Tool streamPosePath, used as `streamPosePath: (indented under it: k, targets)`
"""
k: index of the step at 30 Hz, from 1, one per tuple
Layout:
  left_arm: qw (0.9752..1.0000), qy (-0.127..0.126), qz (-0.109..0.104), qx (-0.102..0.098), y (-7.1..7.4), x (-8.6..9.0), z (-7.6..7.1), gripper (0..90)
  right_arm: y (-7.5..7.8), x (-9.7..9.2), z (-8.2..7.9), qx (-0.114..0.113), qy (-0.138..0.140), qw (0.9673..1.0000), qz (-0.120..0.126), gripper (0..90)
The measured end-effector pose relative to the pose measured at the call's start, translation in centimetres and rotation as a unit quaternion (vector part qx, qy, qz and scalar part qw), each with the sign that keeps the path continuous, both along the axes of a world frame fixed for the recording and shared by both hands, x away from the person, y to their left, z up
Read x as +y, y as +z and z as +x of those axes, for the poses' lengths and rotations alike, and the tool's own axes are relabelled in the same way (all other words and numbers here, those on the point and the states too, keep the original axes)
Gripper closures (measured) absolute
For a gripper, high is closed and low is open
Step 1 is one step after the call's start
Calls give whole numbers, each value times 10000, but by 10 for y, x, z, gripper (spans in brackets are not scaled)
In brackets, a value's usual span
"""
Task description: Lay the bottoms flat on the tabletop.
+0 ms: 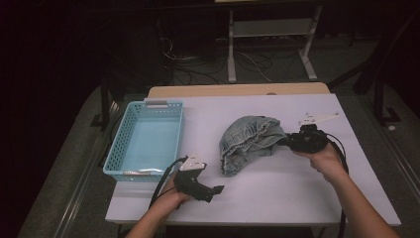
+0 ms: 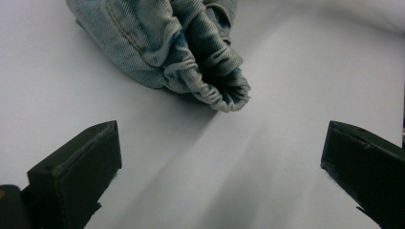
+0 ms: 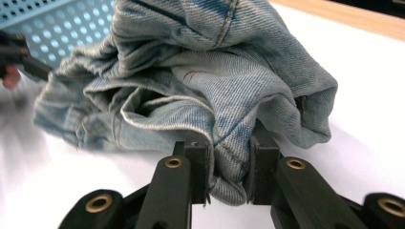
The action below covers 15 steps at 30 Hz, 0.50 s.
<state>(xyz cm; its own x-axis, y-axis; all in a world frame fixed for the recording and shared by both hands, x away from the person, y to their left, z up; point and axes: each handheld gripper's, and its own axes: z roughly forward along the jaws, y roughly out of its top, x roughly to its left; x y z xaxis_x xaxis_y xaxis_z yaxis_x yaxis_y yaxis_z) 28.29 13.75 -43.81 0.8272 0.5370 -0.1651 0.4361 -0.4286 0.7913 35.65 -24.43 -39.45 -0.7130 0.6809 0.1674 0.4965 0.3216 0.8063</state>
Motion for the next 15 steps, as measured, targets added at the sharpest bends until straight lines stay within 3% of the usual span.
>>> streamPosePath:
  k: [5, 9, 15]
  targets:
    - [10000, 9, 6, 3, 0, 0, 0, 0, -7, -12, -7, 85, -64, 9996, -259, 738]
    - [10000, 7, -1, -2, 0, 0, 0, 0, -23, -19, -3, 325, -148, 9983, -467, 736]
    - [10000, 12, -2, 5, 0, 0, 0, 0, -36, -25, 2, 557, -227, 9967, -548, 705]
